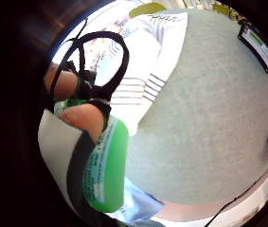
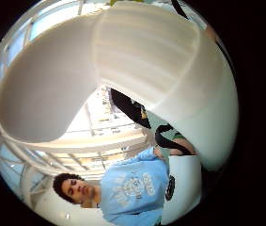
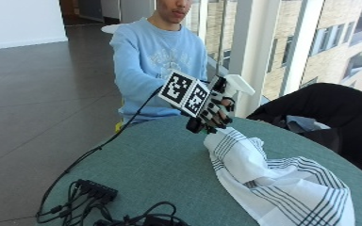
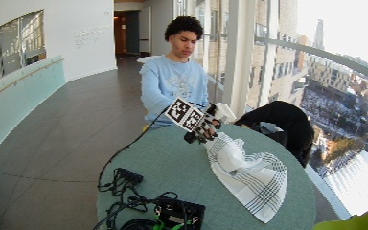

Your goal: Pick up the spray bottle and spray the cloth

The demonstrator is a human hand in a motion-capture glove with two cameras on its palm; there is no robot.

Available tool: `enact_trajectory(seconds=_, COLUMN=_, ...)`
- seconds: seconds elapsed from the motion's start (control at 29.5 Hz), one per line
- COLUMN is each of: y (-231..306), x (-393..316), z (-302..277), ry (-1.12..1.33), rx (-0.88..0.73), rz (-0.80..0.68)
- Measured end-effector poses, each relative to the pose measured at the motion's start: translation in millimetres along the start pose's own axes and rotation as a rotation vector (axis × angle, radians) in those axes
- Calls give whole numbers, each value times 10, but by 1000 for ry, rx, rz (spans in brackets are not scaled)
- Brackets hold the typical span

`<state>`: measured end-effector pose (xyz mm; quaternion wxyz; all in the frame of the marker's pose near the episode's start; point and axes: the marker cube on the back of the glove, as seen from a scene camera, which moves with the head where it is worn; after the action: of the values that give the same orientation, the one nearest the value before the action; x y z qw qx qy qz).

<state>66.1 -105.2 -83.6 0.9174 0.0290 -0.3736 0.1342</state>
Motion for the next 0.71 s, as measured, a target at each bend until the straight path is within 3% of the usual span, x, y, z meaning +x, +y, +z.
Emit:
enact_trajectory(seconds=0.31, y=-43, x=-679, z=716, ry=-181, rx=21, rz=-260)
enact_trajectory(seconds=0.71, y=-331, x=-839, z=1940, ry=-388, rx=-22, rz=-380)
